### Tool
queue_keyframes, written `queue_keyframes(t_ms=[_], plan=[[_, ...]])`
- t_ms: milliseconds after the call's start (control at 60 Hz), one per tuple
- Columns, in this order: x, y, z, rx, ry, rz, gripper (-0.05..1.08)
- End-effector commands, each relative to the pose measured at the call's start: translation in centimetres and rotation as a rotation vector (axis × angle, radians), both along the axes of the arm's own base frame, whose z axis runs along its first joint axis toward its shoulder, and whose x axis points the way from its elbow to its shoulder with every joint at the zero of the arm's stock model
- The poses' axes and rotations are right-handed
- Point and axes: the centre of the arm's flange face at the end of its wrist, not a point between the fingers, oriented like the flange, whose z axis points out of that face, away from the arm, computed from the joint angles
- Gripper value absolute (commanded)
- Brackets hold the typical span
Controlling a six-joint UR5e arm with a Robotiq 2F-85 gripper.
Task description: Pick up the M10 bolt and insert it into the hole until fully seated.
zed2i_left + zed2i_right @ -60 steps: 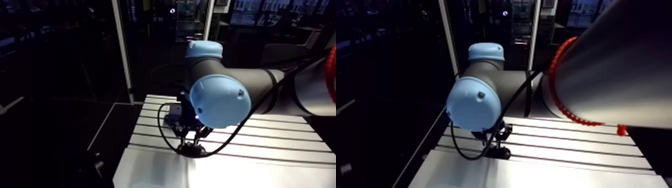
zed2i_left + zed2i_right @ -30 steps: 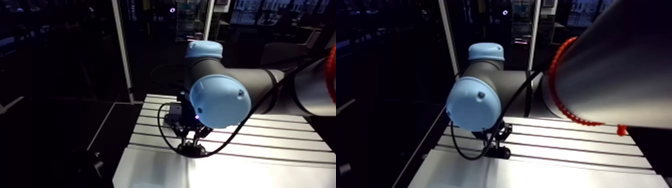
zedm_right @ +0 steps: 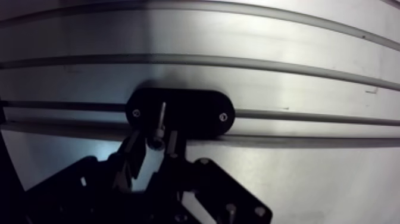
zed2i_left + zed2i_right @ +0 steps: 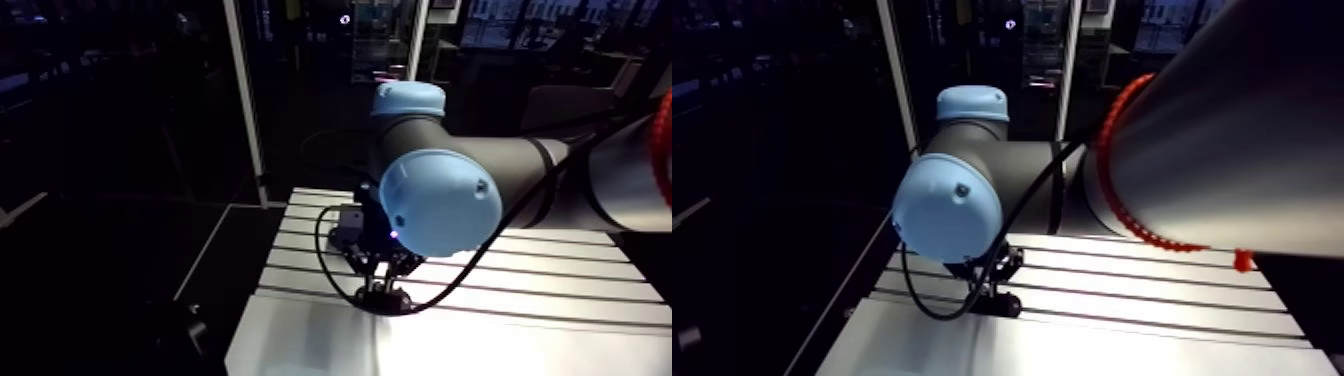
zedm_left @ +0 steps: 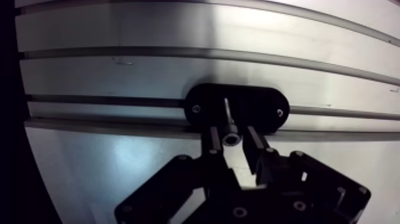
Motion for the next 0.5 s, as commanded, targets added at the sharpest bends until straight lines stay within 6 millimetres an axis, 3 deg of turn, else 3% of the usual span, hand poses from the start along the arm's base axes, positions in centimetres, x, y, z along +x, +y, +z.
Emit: queue_keyframes(t_ms=[17, 500], plan=[[0.04, 0.0, -0.09, 0.0, -0.002, -0.001, 0.68], [0.05, 0.0, -0.1, 0.0, -0.002, -0.001, 0.72]])
